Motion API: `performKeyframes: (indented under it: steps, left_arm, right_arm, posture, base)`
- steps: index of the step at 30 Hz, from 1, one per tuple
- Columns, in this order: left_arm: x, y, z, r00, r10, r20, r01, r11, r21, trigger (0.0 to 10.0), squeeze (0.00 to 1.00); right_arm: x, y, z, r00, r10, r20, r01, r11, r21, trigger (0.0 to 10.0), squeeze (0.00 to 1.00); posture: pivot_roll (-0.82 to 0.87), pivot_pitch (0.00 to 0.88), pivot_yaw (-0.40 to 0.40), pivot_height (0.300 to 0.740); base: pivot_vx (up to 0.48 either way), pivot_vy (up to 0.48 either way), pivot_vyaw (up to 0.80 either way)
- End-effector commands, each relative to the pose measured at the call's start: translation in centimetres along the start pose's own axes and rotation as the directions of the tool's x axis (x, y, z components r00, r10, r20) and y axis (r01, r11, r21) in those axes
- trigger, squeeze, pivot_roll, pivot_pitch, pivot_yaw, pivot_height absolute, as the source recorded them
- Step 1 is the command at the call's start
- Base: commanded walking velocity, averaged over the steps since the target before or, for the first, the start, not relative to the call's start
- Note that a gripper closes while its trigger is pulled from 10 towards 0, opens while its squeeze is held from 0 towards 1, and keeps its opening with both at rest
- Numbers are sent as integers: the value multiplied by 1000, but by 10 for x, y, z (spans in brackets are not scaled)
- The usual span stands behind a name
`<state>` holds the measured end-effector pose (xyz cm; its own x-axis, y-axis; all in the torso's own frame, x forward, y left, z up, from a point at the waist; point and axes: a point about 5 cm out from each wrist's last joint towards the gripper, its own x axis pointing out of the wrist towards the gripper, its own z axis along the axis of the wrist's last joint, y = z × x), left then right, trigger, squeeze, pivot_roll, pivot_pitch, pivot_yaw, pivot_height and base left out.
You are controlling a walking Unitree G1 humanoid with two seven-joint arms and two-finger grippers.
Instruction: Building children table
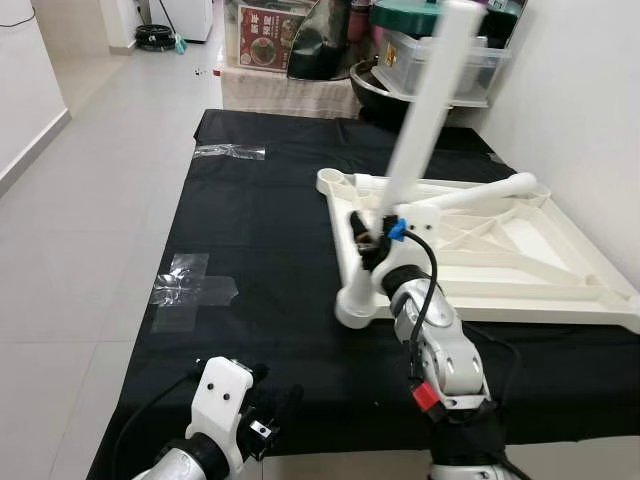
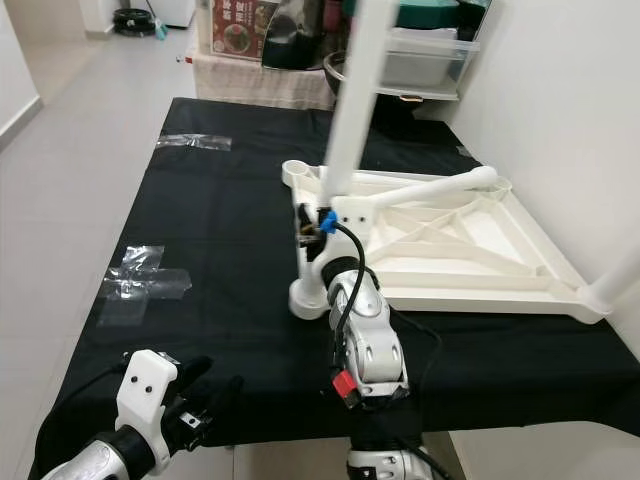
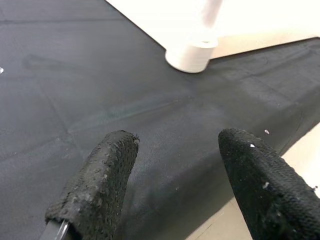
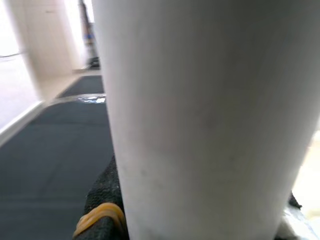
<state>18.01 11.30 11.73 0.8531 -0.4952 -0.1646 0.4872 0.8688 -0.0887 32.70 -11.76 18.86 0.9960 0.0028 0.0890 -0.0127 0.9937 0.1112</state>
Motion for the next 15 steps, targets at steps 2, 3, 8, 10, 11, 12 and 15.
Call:
performKeyframes:
  steps: [2,3,8,10,11,12,15]
  left_arm:
    - [0,0,-3,1000,-6,-15,6,1000,-3,10000,0]
    - [0,0,-3,1000,-6,-15,6,1000,-3,10000,0]
    - [-1,0,-3,1000,-4,-15,4,1000,-2,10000,0]
    - [-1,0,-3,1000,-4,-14,4,1000,-4,10000,0]
    - [-1,0,-3,1000,-4,-14,4,1000,-4,10000,0]
    - [-1,0,-3,1000,-4,-14,4,1000,-5,10000,0]
    - [0,0,-3,1000,-6,-15,6,1000,-6,10000,0]
  right_arm:
    - [-7,-15,-6,979,-200,-43,201,980,3,0,0]
    - [-7,-15,-6,979,-200,-43,201,980,3,0,0]
    - [-6,-6,-8,979,-190,-76,193,981,28,6235,0]
    - [-6,2,-4,990,-123,-64,127,989,71,10000,1000]
    - [-6,2,-4,990,-123,-64,127,989,71,10000,1000]
    - [-7,3,-2,992,-116,-44,119,991,65,10000,1000]
    - [-12,3,3,994,-105,1,105,993,53,10000,1000]
  posture:
    - [123,69,-124,740]
    - [123,69,-124,740]
    - [125,73,-125,740]
    - [121,73,-124,740]
    - [121,73,-124,740]
    - [119,73,-123,740]
    - [118,72,-122,740]
  base:
    - [0,0,0]
    - [0,0,0]
    - [0,0,0]
    - [0,0,0]
    - [0,0,0]
    - [0,0,0]
    - [0,0,0]
